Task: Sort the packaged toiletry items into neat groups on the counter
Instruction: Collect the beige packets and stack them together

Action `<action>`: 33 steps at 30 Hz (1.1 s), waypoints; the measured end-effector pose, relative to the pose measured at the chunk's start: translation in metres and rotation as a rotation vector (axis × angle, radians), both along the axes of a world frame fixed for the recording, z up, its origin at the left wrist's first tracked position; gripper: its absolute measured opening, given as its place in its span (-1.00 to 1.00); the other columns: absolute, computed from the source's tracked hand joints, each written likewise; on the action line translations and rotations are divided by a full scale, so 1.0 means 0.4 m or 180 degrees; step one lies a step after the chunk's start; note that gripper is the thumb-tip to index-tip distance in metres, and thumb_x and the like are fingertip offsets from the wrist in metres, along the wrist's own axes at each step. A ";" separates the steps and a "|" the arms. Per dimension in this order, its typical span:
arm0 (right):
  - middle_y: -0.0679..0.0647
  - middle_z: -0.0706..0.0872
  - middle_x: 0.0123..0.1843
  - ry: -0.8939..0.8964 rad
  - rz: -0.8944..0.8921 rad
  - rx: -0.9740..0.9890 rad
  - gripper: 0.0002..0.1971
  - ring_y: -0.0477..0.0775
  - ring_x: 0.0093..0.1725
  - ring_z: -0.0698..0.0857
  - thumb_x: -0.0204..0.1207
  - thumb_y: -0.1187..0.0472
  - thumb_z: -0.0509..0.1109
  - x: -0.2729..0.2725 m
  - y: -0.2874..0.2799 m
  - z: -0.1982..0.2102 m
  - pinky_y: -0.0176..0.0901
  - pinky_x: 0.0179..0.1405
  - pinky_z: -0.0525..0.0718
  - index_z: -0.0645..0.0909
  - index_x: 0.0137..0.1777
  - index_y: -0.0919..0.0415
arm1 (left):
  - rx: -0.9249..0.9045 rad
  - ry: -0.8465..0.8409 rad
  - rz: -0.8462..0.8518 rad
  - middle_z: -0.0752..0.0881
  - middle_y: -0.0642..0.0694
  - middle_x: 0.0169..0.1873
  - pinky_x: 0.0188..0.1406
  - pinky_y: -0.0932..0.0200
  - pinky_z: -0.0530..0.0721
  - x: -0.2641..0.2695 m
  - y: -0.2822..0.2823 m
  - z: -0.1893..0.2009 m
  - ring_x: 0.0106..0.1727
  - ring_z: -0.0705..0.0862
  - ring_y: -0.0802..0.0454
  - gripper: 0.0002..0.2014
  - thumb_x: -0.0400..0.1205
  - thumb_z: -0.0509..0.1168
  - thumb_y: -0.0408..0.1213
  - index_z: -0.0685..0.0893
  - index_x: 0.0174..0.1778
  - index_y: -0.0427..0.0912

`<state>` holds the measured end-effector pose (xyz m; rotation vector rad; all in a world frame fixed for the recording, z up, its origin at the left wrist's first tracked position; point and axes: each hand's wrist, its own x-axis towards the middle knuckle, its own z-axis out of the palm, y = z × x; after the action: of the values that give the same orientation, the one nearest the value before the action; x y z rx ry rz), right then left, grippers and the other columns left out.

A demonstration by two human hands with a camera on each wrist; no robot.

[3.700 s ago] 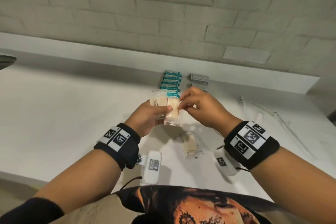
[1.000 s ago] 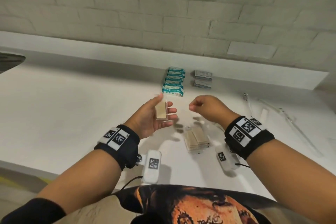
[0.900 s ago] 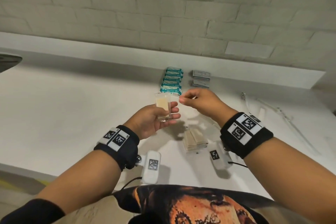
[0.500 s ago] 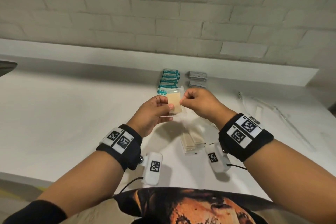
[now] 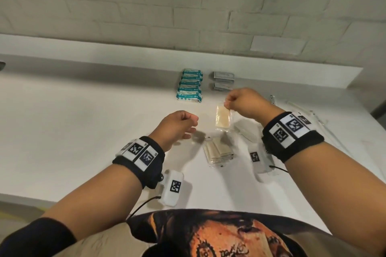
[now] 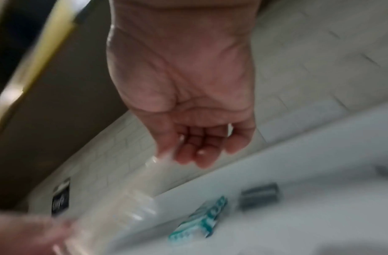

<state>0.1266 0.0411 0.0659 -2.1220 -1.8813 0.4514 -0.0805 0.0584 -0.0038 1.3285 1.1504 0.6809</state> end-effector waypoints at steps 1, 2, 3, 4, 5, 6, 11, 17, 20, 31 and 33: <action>0.04 0.69 -0.04 0.0057 0.0105 -0.0295 -0.88 0.04 -0.04 0.61 0.60 0.18 0.35 0.005 -0.005 -0.009 -0.14 -0.03 0.52 0.69 -0.01 0.19 | -0.0104 0.0210 -0.0020 0.76 -0.10 -0.06 0.07 -0.04 0.69 -0.002 0.002 -0.012 -0.04 0.74 -0.09 -0.92 0.61 0.30 -0.20 0.68 -0.07 -0.07; 0.04 0.70 -0.01 -0.0015 0.0191 -0.0574 -0.85 0.03 -0.03 0.60 0.61 0.18 0.34 0.002 -0.010 -0.025 -0.15 -0.02 0.52 0.69 0.05 0.21 | -0.0242 0.0380 -0.0082 0.77 -0.11 -0.08 0.07 -0.05 0.68 -0.002 0.001 -0.024 -0.08 0.73 -0.11 -0.91 0.61 0.30 -0.19 0.68 -0.07 -0.08; 0.04 0.70 0.02 -0.0136 0.0290 -0.0776 -0.83 0.02 -0.01 0.60 0.62 0.18 0.34 -0.002 -0.014 -0.044 -0.15 -0.01 0.52 0.69 0.09 0.23 | -0.0387 0.0518 -0.0182 0.76 -0.13 -0.11 0.02 -0.03 0.69 0.001 -0.002 -0.032 -0.13 0.73 -0.13 -0.90 0.62 0.29 -0.19 0.66 -0.07 -0.12; 0.04 0.71 0.05 -0.0193 0.0304 -0.0885 -0.81 0.03 0.01 0.60 0.62 0.17 0.34 -0.012 -0.019 -0.067 -0.17 -0.02 0.51 0.69 0.11 0.23 | -0.0543 0.0639 -0.0301 0.76 -0.16 -0.13 -0.06 0.00 0.69 0.007 -0.007 -0.043 -0.17 0.72 -0.13 -0.87 0.64 0.28 -0.18 0.65 -0.08 -0.17; 0.05 0.72 0.08 -0.0195 0.0282 -0.0906 -0.80 0.05 0.04 0.62 0.61 0.15 0.36 -0.018 -0.020 -0.092 -0.18 -0.03 0.49 0.69 0.12 0.22 | -0.0690 0.0736 -0.0422 0.76 -0.19 -0.18 -0.13 0.04 0.70 0.016 -0.013 -0.049 -0.22 0.73 -0.12 -0.84 0.66 0.27 -0.18 0.63 -0.09 -0.21; 0.05 0.72 0.09 -0.0169 0.0196 -0.0924 -0.78 0.08 0.07 0.64 0.59 0.11 0.38 -0.022 -0.021 -0.114 -0.19 -0.03 0.50 0.69 0.12 0.21 | -0.0832 0.0792 -0.0532 0.75 -0.20 -0.23 -0.20 0.06 0.71 0.026 -0.021 -0.051 -0.27 0.73 -0.10 -0.81 0.68 0.25 -0.19 0.62 -0.12 -0.24; 0.06 0.53 -0.58 0.0589 -0.0718 -0.1503 -0.55 0.06 -0.59 0.52 0.58 -0.09 0.35 -0.014 -0.037 -0.156 -0.27 -0.50 0.45 0.50 -0.40 0.24 | -0.1211 0.0761 -0.0614 0.70 -0.22 -0.38 -0.38 0.16 0.73 0.070 -0.025 -0.055 -0.45 0.72 -0.03 -0.79 0.67 0.29 -0.25 0.66 -0.21 -0.29; 0.17 0.55 -0.46 0.1076 -0.0975 -0.1661 -0.69 0.09 -0.54 0.52 0.53 0.15 0.47 -0.081 -0.060 -0.159 -0.22 -0.51 0.53 0.51 -0.35 0.30 | -0.1331 0.0647 -0.0501 0.73 -0.31 -0.33 -0.58 0.27 0.69 0.091 -0.019 -0.053 -0.45 0.70 -0.09 -0.78 0.59 0.37 -0.31 0.67 0.01 -0.42; 0.16 0.54 -0.43 0.1229 -0.1091 -0.1637 -0.70 0.07 -0.51 0.52 0.52 0.19 0.48 -0.095 -0.060 -0.160 -0.22 -0.52 0.51 0.49 -0.34 0.28 | -0.1303 0.0576 -0.0431 0.71 -0.30 -0.35 -0.47 0.22 0.73 0.091 -0.023 -0.055 -0.42 0.68 -0.11 -0.84 0.62 0.33 -0.37 0.64 0.00 -0.42; 0.08 0.51 -0.36 0.1799 -0.1431 -0.1784 -0.75 0.00 -0.44 0.44 0.55 0.29 0.44 -0.104 -0.069 -0.164 -0.21 -0.49 0.39 0.45 -0.28 0.21 | -0.1291 0.0411 -0.0312 0.69 -0.26 -0.35 -0.45 0.25 0.75 0.100 -0.037 -0.059 -0.42 0.70 -0.06 -0.90 0.66 0.24 -0.50 0.59 -0.17 -0.33; 0.07 0.57 -0.37 0.2110 -0.1464 -0.1760 -0.77 -0.02 -0.46 0.51 0.53 0.35 0.45 -0.094 -0.076 -0.156 -0.31 -0.63 0.43 0.48 -0.28 0.22 | -0.1293 0.0378 -0.0299 0.70 -0.26 -0.35 -0.43 0.25 0.75 0.099 -0.035 -0.064 -0.50 0.71 0.01 -0.92 0.65 0.25 -0.50 0.59 -0.16 -0.33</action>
<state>0.0890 0.0106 0.0034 -2.2102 -0.9317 1.4621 -0.0408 0.0446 -0.0294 1.0772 1.2361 0.2811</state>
